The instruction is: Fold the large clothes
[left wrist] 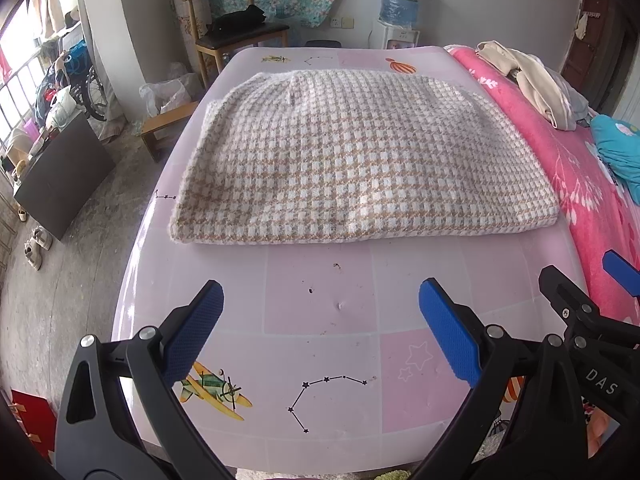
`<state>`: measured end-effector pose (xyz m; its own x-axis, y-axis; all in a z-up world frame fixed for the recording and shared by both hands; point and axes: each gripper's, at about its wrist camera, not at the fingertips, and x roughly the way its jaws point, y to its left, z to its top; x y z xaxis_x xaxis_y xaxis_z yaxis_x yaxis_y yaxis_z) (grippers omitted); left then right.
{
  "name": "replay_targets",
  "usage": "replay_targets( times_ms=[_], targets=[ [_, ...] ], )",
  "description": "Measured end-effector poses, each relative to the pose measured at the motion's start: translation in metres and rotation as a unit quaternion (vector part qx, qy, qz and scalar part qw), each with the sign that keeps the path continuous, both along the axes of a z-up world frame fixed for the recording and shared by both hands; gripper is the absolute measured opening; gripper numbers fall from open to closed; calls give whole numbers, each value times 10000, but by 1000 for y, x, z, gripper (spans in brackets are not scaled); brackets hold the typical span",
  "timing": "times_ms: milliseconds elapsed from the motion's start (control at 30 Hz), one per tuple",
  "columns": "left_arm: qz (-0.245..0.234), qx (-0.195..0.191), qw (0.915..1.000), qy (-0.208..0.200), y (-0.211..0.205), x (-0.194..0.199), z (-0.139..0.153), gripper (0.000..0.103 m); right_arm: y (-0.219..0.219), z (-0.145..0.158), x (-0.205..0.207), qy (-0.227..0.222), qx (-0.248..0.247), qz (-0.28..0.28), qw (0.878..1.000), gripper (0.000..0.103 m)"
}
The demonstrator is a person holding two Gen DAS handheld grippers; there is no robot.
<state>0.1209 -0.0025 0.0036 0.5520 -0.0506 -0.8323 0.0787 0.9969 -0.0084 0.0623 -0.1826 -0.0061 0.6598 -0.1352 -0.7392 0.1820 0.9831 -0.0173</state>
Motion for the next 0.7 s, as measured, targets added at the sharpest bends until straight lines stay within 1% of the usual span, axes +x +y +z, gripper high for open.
replay_targets(
  times_ms=[700],
  targets=[
    [-7,7,10000,-26,0,-2,3,95,-1,-1,0,7,-15,-2,10000,97]
  ],
)
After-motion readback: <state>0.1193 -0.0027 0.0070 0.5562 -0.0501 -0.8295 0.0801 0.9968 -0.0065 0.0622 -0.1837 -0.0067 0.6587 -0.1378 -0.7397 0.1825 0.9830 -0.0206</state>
